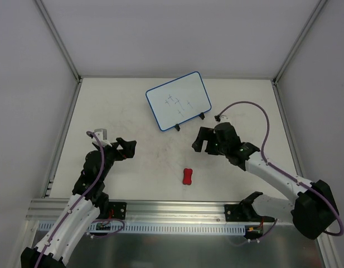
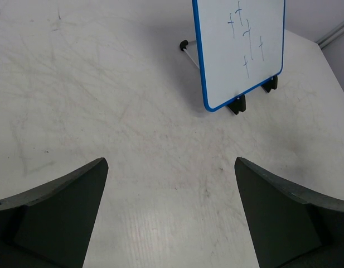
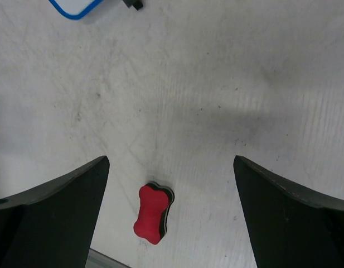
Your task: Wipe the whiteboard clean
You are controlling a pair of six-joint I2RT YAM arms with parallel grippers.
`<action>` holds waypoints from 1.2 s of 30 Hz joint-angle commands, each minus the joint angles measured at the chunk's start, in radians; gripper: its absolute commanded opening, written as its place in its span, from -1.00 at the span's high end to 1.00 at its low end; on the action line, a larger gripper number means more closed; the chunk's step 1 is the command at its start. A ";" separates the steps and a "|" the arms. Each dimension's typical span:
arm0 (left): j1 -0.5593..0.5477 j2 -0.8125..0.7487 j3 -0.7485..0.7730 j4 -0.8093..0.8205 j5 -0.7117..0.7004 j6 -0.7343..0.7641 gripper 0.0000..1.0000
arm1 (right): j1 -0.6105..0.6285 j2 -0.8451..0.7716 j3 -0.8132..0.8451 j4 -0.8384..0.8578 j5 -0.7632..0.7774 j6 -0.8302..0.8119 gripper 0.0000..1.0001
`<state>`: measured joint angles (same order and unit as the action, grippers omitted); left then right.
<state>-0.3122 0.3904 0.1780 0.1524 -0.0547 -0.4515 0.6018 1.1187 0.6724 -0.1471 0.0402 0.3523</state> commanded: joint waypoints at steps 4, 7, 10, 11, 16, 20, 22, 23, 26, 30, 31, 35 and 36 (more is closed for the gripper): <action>0.010 -0.022 0.012 0.022 -0.002 0.027 -0.98 | 0.180 0.118 0.104 -0.250 0.156 0.102 -0.98; 0.010 -0.031 0.009 0.021 -0.002 0.025 -0.98 | 0.259 0.190 0.134 -0.292 0.171 0.140 -0.98; 0.010 -0.035 0.011 0.018 -0.005 0.024 -0.98 | 0.352 0.248 0.165 -0.341 0.217 0.197 -0.98; 0.010 -0.036 0.011 0.016 -0.005 0.022 -0.98 | 0.372 0.256 0.171 -0.347 0.227 0.214 -0.99; 0.010 -0.047 0.011 0.013 -0.005 0.019 -0.98 | 0.458 0.280 0.168 -0.367 0.250 0.344 -0.87; 0.010 -0.039 0.014 0.012 -0.004 0.016 -0.98 | 0.477 0.305 0.165 -0.371 0.245 0.416 -0.72; 0.010 -0.035 0.015 0.010 -0.002 0.014 -0.98 | 0.490 0.319 0.171 -0.382 0.265 0.441 -0.57; 0.010 -0.036 0.017 0.010 0.000 0.014 -0.98 | 0.493 0.328 0.173 -0.388 0.271 0.467 -0.51; 0.010 -0.036 0.020 0.009 0.000 0.013 -0.98 | 0.507 0.354 0.184 -0.390 0.309 0.503 -0.48; 0.010 -0.050 0.018 0.003 -0.002 0.011 -0.98 | 0.513 0.401 0.199 -0.390 0.326 0.542 -0.36; 0.012 -0.050 0.017 0.001 -0.005 0.013 -0.98 | 0.516 0.408 0.202 -0.390 0.335 0.548 -0.35; 0.010 -0.053 0.015 -0.001 -0.007 0.010 -0.98 | 0.523 0.423 0.214 -0.390 0.366 0.556 -0.14; 0.010 -0.048 0.015 -0.001 -0.007 0.010 -0.98 | 0.524 0.428 0.222 -0.390 0.368 0.557 -0.14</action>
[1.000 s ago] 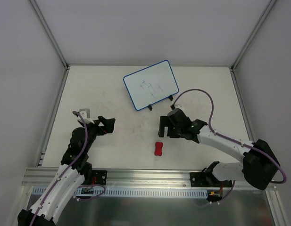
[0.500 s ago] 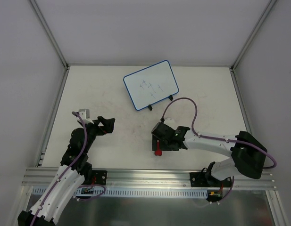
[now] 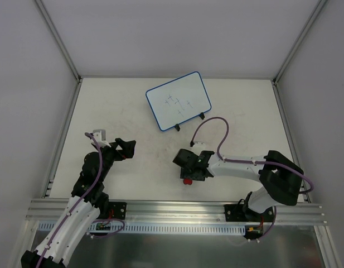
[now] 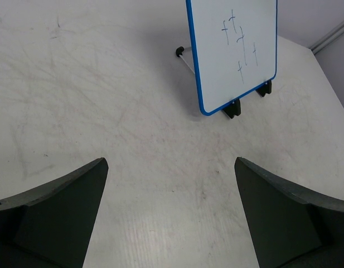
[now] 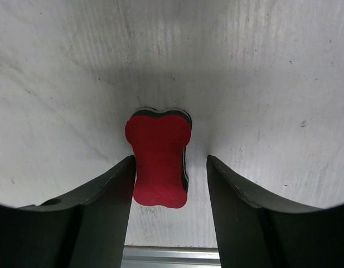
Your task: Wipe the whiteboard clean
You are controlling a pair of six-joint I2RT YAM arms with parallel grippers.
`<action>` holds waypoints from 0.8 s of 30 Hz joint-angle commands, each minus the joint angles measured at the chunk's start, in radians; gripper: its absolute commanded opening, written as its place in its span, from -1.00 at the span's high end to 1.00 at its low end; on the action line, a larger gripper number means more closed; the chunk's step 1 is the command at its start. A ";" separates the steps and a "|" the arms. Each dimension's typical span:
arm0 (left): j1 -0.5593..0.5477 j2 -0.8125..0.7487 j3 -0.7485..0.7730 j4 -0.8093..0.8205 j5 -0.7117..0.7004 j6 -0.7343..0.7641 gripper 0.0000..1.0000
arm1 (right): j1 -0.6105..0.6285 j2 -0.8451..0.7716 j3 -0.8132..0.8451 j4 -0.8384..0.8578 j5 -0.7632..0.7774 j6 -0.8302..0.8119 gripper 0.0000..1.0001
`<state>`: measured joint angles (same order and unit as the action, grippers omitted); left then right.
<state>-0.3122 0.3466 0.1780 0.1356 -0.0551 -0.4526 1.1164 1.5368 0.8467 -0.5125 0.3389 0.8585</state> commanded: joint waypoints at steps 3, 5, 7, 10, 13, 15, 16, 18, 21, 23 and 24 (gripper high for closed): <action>0.010 0.003 0.020 0.016 -0.003 0.009 -0.98 | 0.008 0.035 0.063 -0.024 0.064 0.047 -0.14; 0.010 0.008 0.023 0.015 -0.002 0.011 -0.98 | 0.010 0.057 0.078 -0.030 0.069 0.034 -0.04; 0.010 0.008 0.021 0.015 -0.003 0.011 -0.98 | 0.019 0.069 0.103 -0.052 0.084 0.034 0.03; 0.010 0.008 0.021 0.015 0.001 0.009 -0.98 | 0.019 0.098 0.111 -0.058 0.075 0.036 0.17; 0.010 0.014 0.023 0.015 0.000 0.009 -0.98 | 0.022 0.123 0.115 -0.058 0.066 0.039 0.46; 0.010 0.017 0.025 0.015 -0.003 0.009 -0.98 | 0.022 0.118 0.114 -0.060 0.068 0.037 0.47; 0.010 0.020 0.023 0.015 -0.003 0.009 -0.98 | 0.023 0.111 0.112 -0.061 0.072 0.036 0.46; 0.010 0.026 0.023 0.015 -0.006 0.009 -0.98 | 0.020 0.089 0.118 -0.093 0.100 0.024 0.60; 0.010 0.048 0.025 0.031 -0.015 0.005 -0.98 | 0.019 0.027 0.138 -0.154 0.172 -0.032 0.75; 0.010 0.087 0.009 0.099 -0.022 0.002 -0.98 | -0.004 -0.018 0.163 -0.170 0.199 -0.107 0.84; 0.010 0.103 0.008 0.122 -0.019 -0.001 -0.98 | -0.021 -0.030 0.169 -0.176 0.201 -0.130 0.85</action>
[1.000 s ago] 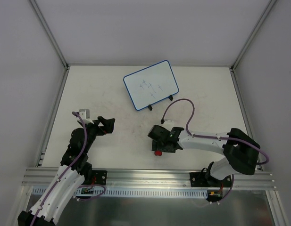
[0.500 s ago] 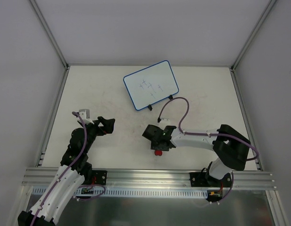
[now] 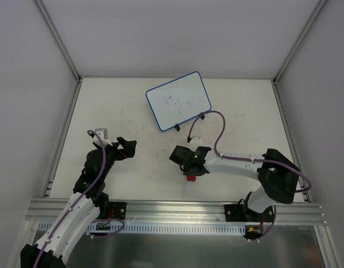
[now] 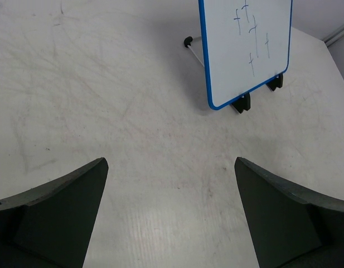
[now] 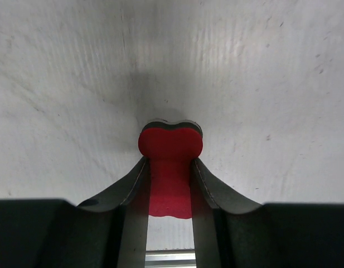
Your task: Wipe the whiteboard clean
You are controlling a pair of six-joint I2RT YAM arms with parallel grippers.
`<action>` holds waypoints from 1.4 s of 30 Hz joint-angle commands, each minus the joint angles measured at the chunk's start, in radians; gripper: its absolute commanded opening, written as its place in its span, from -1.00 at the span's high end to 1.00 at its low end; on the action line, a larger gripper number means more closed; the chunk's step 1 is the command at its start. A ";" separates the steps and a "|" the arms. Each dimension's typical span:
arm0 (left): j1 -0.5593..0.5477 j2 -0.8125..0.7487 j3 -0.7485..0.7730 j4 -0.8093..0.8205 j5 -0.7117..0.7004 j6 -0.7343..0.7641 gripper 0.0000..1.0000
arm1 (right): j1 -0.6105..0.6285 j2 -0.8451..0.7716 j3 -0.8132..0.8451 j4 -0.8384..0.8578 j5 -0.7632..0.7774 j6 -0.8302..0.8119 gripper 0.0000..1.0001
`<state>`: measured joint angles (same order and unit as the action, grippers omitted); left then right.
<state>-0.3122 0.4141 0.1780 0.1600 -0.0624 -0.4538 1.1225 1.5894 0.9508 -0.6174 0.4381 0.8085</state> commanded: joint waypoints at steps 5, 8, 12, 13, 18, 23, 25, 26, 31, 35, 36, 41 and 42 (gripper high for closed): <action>0.010 0.150 0.026 0.225 0.059 -0.048 -0.98 | -0.105 -0.176 0.086 -0.073 0.143 -0.245 1.00; 0.010 0.212 0.041 0.266 0.084 -0.074 -0.98 | -0.127 -0.209 0.092 -0.070 0.181 -0.304 1.00; 0.012 0.294 0.055 0.372 0.144 -0.092 -0.98 | -0.139 -0.239 0.121 -0.068 0.229 -0.445 1.00; 0.012 0.337 0.067 0.397 0.159 -0.091 -0.98 | -0.144 -0.244 0.126 -0.067 0.240 -0.463 1.00; 0.044 0.501 0.193 0.429 0.286 -0.108 -0.98 | -0.220 -0.298 0.094 0.043 0.105 -0.577 1.00; 0.137 0.698 0.247 0.613 0.466 -0.218 -0.98 | -0.371 -0.374 0.043 0.162 -0.183 -0.686 1.00; 0.169 0.779 0.255 0.731 0.527 -0.243 -0.98 | -0.391 -0.388 0.042 0.189 -0.181 -0.709 1.00; 0.179 0.805 0.274 0.762 0.548 -0.249 -0.98 | -0.391 -0.403 0.040 0.199 -0.150 -0.733 1.00; 0.234 1.035 0.340 1.017 0.693 -0.331 -0.98 | -0.392 -0.428 0.020 0.323 -0.133 -0.850 1.00; 0.255 1.198 0.428 1.220 0.795 -0.384 -0.98 | -0.401 -0.434 0.042 0.355 -0.142 -0.887 1.00; 0.257 1.232 0.452 1.240 0.838 -0.388 -0.98 | -0.405 -0.433 0.046 0.361 -0.159 -0.888 1.00; 0.257 1.390 0.622 1.235 0.900 -0.398 -0.94 | -0.418 -0.367 0.120 0.386 -0.234 -0.930 1.00; 0.257 1.408 0.639 1.227 0.904 -0.393 -0.94 | -0.420 -0.355 0.132 0.389 -0.257 -0.934 1.00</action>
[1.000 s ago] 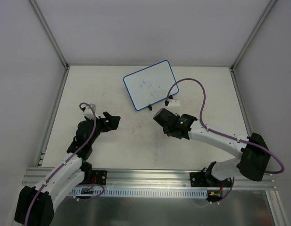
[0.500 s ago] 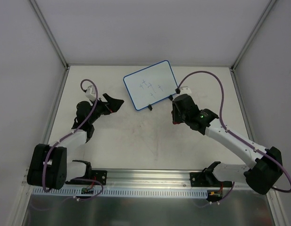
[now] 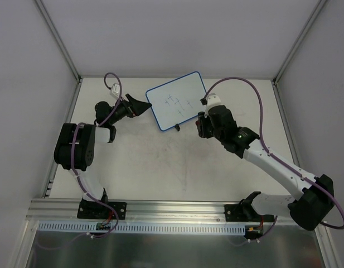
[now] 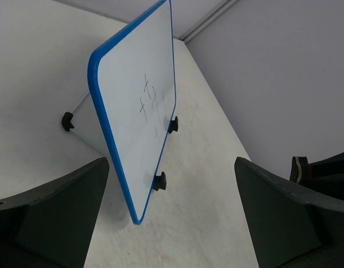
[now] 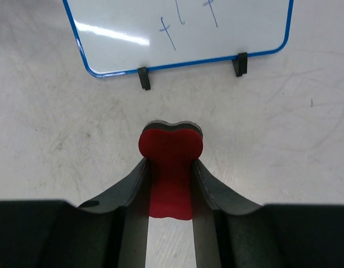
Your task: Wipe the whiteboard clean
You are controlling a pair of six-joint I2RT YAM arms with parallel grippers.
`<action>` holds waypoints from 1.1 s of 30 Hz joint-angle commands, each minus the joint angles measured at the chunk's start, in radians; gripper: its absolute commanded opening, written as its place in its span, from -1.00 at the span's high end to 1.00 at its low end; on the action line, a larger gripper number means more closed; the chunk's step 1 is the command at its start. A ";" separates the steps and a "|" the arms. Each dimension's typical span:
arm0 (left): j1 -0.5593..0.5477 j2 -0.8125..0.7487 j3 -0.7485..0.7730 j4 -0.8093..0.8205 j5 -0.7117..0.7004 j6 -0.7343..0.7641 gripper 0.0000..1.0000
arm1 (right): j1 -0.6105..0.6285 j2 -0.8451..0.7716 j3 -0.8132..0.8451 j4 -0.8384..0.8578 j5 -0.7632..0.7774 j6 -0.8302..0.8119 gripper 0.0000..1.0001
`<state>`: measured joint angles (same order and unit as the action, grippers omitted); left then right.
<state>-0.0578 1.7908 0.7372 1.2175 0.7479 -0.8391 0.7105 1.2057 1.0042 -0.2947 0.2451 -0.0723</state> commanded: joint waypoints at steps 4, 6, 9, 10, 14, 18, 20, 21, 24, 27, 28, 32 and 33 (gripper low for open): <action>0.003 0.100 0.129 0.136 0.076 0.031 -0.93 | -0.017 0.089 0.129 0.086 -0.112 -0.060 1.00; 0.003 0.113 0.145 0.114 0.064 0.035 -0.93 | -0.019 0.120 0.154 0.089 -0.122 -0.058 0.99; 0.003 0.130 0.154 0.117 0.047 0.040 -0.93 | -0.023 0.147 0.180 0.101 -0.136 -0.058 1.00; 0.003 0.142 0.162 0.108 0.050 0.040 -0.93 | -0.025 0.166 0.186 0.103 -0.136 -0.058 1.00; 0.003 0.157 0.171 0.105 0.042 0.064 -0.92 | -0.034 0.230 0.231 0.111 -0.159 -0.060 1.00; 0.003 0.188 0.185 0.135 0.042 0.054 -0.93 | -0.039 0.287 0.257 0.157 -0.184 -0.057 1.00; 0.001 0.215 0.203 0.154 0.044 0.043 -0.89 | -0.045 0.328 0.274 0.193 -0.196 -0.049 1.00; 0.001 0.226 0.208 0.168 0.047 0.035 -0.87 | -0.045 0.344 0.283 0.209 -0.205 -0.047 1.00; 0.001 0.277 0.232 0.236 0.057 -0.009 -0.80 | -0.046 0.403 0.318 0.236 -0.205 -0.044 1.00; 0.001 0.335 0.280 0.272 0.086 -0.060 -0.72 | -0.046 0.463 0.352 0.270 -0.210 -0.047 1.00; 0.001 0.364 0.292 0.304 0.093 -0.081 -0.71 | -0.046 0.477 0.362 0.279 -0.216 -0.053 1.00; -0.002 0.386 0.321 0.327 0.096 -0.086 -0.69 | -0.049 0.557 0.435 0.285 -0.222 -0.073 1.00; -0.004 0.384 0.321 0.327 0.091 -0.084 -0.68 | -0.051 0.569 0.457 0.284 -0.225 -0.072 1.00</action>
<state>-0.0582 2.1826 1.0206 1.2747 0.8074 -0.9104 0.6662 1.7481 1.3781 -0.0719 0.0368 -0.1211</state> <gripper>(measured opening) 0.843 0.328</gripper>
